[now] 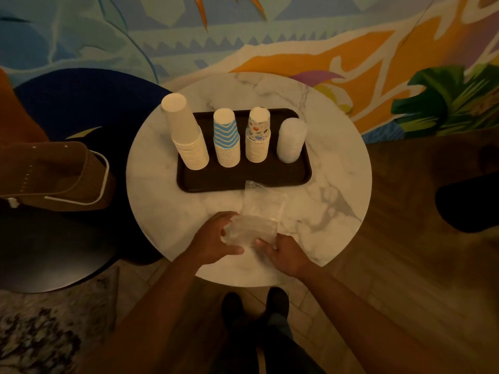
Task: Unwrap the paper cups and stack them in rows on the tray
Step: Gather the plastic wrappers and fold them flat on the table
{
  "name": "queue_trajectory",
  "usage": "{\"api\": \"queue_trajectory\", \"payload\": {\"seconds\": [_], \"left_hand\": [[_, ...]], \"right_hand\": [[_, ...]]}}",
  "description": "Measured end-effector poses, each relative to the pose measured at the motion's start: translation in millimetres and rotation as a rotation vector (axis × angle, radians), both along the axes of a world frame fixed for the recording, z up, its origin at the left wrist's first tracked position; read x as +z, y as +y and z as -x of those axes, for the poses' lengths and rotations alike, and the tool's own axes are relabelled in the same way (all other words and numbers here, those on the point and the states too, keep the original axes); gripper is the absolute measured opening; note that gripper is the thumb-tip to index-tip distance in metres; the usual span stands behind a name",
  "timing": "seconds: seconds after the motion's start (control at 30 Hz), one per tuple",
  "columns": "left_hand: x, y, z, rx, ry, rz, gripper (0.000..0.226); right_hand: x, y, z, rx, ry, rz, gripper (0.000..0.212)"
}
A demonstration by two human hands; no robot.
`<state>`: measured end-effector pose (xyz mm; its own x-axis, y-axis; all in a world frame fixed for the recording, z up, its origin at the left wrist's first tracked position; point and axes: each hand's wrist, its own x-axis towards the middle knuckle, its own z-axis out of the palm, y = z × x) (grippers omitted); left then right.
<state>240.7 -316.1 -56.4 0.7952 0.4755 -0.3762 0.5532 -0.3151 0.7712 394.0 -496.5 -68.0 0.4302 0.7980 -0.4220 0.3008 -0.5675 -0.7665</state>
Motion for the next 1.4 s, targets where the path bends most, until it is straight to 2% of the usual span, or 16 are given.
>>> {"api": "queue_trajectory", "payload": {"seconds": [0.13,0.17,0.27,0.57,0.7,0.87,0.97,1.07,1.13,1.2,1.23,1.3,1.4], "left_hand": [[5,-4,-22,0.021,0.144,0.015,0.024],[2,-4,-25,0.021,0.157,0.007,0.022],[-11,-4,-31,0.056,0.201,-0.039,0.048],[-36,-7,-42,0.058,0.288,-0.198,0.077],[-37,-9,-47,0.037,0.325,-0.258,0.083],[-33,-14,-54,0.052,0.390,-0.281,0.083],[-22,-21,-53,0.148,0.301,-0.374,0.071],[-9,-27,-45,0.231,-0.002,-0.494,0.054],[-2,-28,-39,0.041,-0.156,-0.559,0.072],[1,-28,-36,-0.260,-0.128,-0.668,0.090],[-1,-30,-36,-0.387,-0.093,-0.744,0.091],[-10,-32,-37,-0.512,-0.048,-0.841,0.086],[-22,-33,-45,-0.525,-0.048,-0.872,0.069]], "right_hand": [[-1,3,-9,-0.064,0.067,0.053,0.046],[-2,4,-12,-0.092,0.085,0.062,0.046],[-4,9,-18,-0.150,0.052,0.108,0.047],[-24,11,-20,-0.523,0.257,0.089,0.027],[-24,10,-23,-0.546,0.234,0.108,0.041],[-21,17,-28,-0.518,0.196,0.175,0.032],[-19,21,-33,-0.512,0.218,0.202,0.031],[-15,24,-40,-0.486,0.241,0.236,0.029],[-15,25,-45,-0.472,0.263,0.252,0.027],[-15,26,-50,-0.447,0.279,0.268,0.027],[-14,26,-51,-0.435,0.284,0.276,0.027],[-12,28,-53,-0.419,0.280,0.285,0.027],[-11,28,-55,-0.411,0.272,0.300,0.027]]}}
